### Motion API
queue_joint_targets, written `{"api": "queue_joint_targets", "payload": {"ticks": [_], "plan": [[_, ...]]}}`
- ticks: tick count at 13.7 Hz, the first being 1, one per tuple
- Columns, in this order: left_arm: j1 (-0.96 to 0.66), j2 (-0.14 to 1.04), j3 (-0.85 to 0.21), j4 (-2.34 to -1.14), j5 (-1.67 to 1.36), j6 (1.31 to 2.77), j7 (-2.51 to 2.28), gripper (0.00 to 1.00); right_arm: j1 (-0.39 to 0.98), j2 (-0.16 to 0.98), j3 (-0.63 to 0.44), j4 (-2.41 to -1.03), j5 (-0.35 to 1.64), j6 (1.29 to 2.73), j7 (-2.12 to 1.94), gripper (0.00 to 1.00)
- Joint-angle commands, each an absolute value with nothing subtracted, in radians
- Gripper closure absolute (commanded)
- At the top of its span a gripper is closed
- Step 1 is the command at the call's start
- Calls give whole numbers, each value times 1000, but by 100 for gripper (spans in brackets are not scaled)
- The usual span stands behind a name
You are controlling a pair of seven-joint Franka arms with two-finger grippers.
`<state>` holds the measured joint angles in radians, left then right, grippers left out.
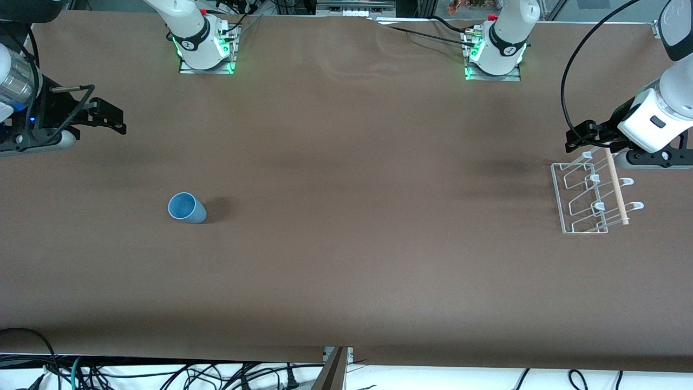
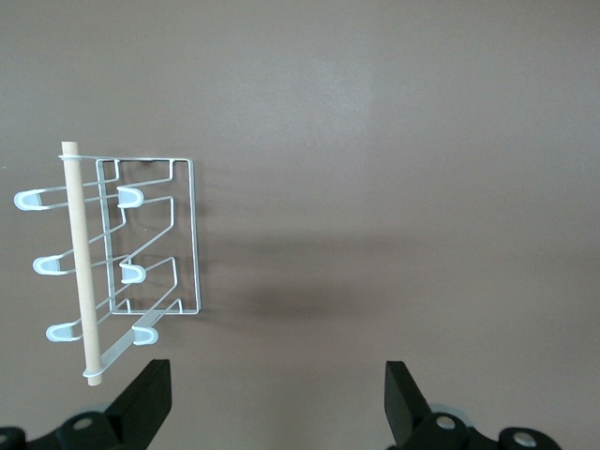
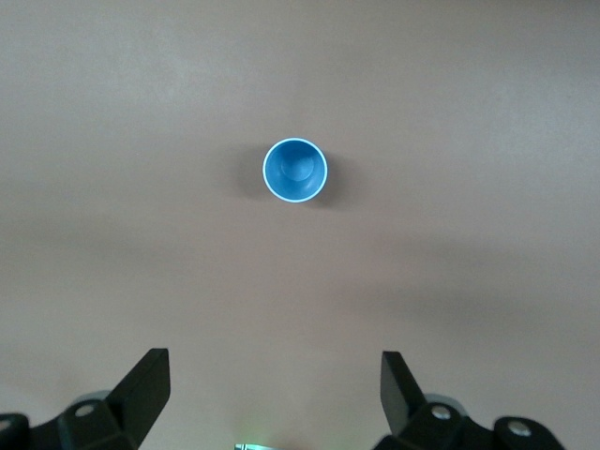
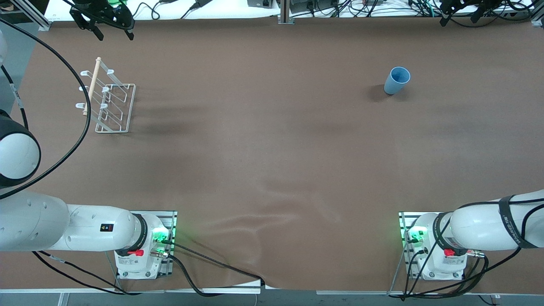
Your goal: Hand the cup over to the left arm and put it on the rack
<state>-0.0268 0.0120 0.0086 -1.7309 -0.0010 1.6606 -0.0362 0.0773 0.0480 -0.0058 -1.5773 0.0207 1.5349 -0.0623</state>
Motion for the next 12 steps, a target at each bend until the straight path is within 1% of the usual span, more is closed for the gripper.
{"api": "queue_joint_targets", "payload": {"ticks": [1, 12], "plan": [[-26, 17, 8, -1709, -18, 1640, -37, 0, 68, 45, -2, -1574, 9, 1561, -74, 1], [-26, 17, 8, -1709, -18, 1640, -37, 0, 69, 52, -2, -1563, 9, 1560, -75, 1]]}}
